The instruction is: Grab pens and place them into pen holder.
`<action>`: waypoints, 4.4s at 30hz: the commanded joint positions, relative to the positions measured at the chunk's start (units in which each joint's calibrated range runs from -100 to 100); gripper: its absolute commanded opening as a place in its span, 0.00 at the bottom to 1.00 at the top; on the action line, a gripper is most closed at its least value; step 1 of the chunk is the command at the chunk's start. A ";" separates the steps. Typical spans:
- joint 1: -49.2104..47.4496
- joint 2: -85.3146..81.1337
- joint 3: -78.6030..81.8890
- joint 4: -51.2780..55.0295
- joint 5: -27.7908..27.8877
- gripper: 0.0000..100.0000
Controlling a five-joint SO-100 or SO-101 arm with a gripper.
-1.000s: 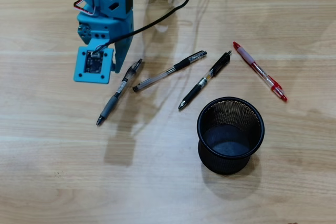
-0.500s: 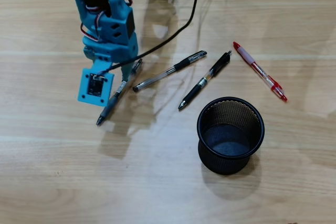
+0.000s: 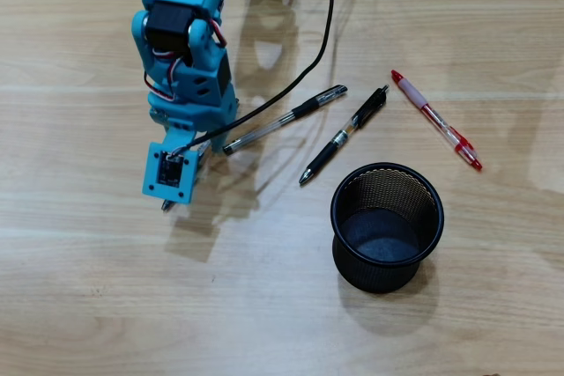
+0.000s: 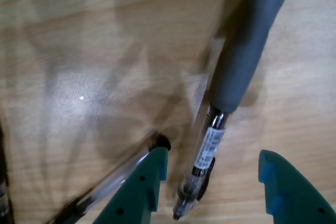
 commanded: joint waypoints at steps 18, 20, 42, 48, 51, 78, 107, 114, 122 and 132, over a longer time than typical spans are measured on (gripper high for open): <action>1.13 3.08 -1.95 -2.54 0.19 0.04; 1.13 3.08 -1.95 -2.54 0.19 0.03; 2.60 -0.91 -10.73 -1.44 4.16 0.02; 2.78 -8.13 -11.18 0.83 4.43 0.02; 1.96 -13.48 -11.18 0.83 4.64 0.02; -28.31 -24.94 -0.86 -47.09 -3.48 0.02; -30.42 -20.70 24.93 -72.88 -3.58 0.19; -29.78 -21.97 24.38 -70.15 -3.22 0.11; -26.39 -33.69 24.29 -40.99 -3.11 0.03; -19.08 -44.99 24.29 -9.64 -3.64 0.02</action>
